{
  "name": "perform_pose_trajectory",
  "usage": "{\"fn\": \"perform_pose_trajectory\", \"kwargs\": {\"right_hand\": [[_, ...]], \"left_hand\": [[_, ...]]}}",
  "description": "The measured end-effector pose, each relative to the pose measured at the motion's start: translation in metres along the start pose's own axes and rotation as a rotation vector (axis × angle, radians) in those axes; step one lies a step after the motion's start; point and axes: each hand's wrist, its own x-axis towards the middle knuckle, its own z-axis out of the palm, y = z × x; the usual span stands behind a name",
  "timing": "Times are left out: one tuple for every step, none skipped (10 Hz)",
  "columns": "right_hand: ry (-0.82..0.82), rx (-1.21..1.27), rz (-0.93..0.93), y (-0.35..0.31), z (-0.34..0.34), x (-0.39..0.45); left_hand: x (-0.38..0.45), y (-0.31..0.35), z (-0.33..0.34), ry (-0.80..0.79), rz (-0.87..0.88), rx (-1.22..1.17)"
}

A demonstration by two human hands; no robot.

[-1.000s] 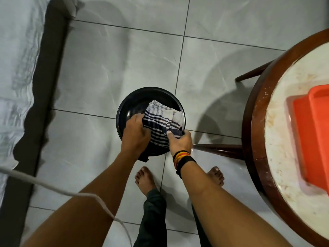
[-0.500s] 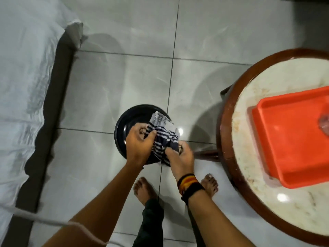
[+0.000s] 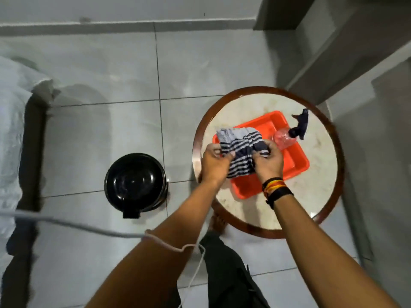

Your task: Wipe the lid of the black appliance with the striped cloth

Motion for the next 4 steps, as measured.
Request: {"fn": "perform_pose_trajectory", "kwargs": {"right_hand": [[-0.096, -0.15, 0.07, 0.024, -0.015, 0.036], [-0.209, -0.355, 0.162, 0.049, -0.021, 0.052], [-0.233, -0.506, 0.093, 0.05, -0.015, 0.042], [-0.192, -0.606, -0.151, 0.039, 0.005, 0.024]], "left_hand": [[0.009, -0.013, 0.032, -0.052, -0.126, 0.069], [0.008, -0.028, 0.032, -0.144, -0.057, 0.261], [-0.003, -0.023, 0.014, -0.136, 0.263, 0.529], [0.004, -0.017, -0.007, -0.082, 0.592, 0.791]]}}
